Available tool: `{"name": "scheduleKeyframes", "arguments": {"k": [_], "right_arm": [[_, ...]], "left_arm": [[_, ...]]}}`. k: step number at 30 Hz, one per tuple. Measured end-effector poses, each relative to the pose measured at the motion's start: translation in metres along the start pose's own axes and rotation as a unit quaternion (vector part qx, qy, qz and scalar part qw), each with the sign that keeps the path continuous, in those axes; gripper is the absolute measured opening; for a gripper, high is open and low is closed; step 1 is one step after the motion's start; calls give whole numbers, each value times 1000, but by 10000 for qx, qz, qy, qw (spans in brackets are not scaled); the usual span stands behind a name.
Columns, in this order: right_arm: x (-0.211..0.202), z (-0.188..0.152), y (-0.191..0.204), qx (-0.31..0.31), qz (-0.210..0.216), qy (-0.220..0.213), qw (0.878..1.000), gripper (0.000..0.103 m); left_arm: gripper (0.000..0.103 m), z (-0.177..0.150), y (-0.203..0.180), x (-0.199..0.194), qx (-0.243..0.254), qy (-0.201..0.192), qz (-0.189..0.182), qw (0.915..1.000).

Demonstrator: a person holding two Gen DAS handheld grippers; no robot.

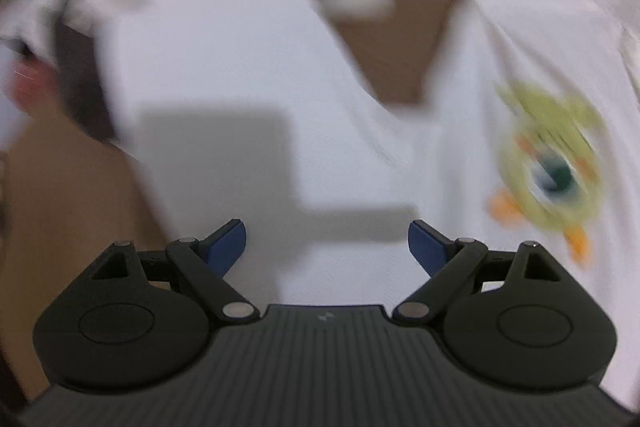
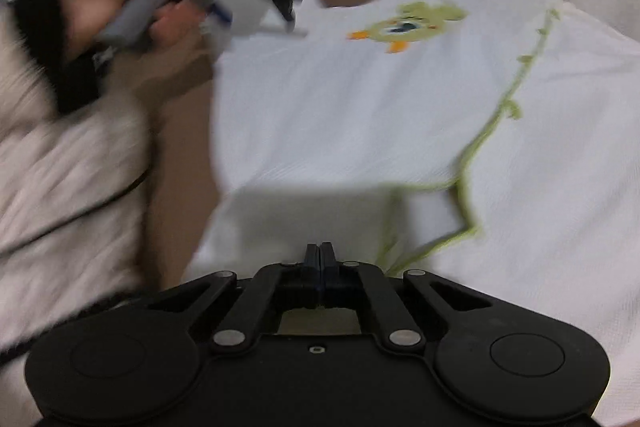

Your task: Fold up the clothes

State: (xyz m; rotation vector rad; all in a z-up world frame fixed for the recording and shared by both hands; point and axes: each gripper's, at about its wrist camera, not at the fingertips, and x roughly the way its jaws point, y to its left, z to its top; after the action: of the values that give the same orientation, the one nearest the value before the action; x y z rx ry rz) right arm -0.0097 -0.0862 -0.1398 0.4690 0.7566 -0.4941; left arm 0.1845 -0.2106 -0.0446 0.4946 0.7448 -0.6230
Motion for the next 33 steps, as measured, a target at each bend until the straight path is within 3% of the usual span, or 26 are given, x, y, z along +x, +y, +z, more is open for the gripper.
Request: {"name": "scheduleKeyframes", "arguments": {"k": [3,4,5,7,9,11,12,13,16,18,19,20,21,24,26,27,29,30,31,32,33], "right_arm": [[-6,-4,9,-116,328,74,9994,3],[-7,-2,6,-15,327,-8,9995,6],[-9,0,2,107,320,-102,9994,9],[-11,4,-6,351,306,-291,9985,16],[-13,9,-14,594,291,-479,9967,28],[-15,13,-22,837,276,-666,9939,32],[-17,15,-25,958,268,-760,9921,32],[-18,17,-29,1079,261,-853,9901,32],[-21,24,-41,1440,237,-1132,9828,32],[-22,19,-48,1525,63,-1074,9824,32],[-22,17,-50,1535,-37,-1050,9825,32],[-22,17,-51,1540,-79,-1046,9825,32],[-21,18,-52,1544,-115,-1045,9824,32],[-23,20,-54,1530,-222,-1097,9819,34],[-27,23,-57,1542,-319,-1189,9803,36],[-30,24,-60,1572,-363,-1244,9790,38],[-35,24,-67,1672,-448,-1342,9757,39],[-36,23,-71,1758,-496,-1356,9738,39],[-37,22,-76,1844,-545,-1366,9718,39],[-38,20,-80,1927,-620,-1366,9697,39],[-38,18,-84,1984,-695,-1366,9681,39]], "left_arm": [[89,15,56,-5,-722,-699,816,9916],[89,16,74,-3,-1071,-774,761,9883],[89,16,92,1,-1477,-753,515,9848],[89,7,119,17,-2262,-574,-319,9719],[87,-4,135,37,-2935,-264,-1145,9487],[87,-8,138,51,-3302,-52,-1688,9287],[87,-8,137,55,-3388,-19,-1857,9224],[87,-6,134,56,-3379,-51,-1918,9214],[82,0,118,56,-3059,-142,-1949,9318],[70,5,106,54,-2775,-216,-1851,9425],[57,7,100,53,-2630,-258,-1789,9477],[15,9,94,51,-2485,-299,-1727,9527],[3,11,88,50,-2338,-340,-1663,9573],[3,17,67,8,-1722,-1048,-1939,9601],[2,18,48,-28,-1221,-1484,-2240,9554],[2,15,28,-46,-805,-1435,-2573,9522],[3,5,-19,-77,153,-1111,-3327,9363],[15,-5,-46,-85,616,-716,-3716,9236],[28,-16,-76,-87,1065,-173,-4102,9056],[55,-26,-98,-85,1334,223,-4217,8966],[56,-35,-116,-81,1490,526,-4167,8952]]}}
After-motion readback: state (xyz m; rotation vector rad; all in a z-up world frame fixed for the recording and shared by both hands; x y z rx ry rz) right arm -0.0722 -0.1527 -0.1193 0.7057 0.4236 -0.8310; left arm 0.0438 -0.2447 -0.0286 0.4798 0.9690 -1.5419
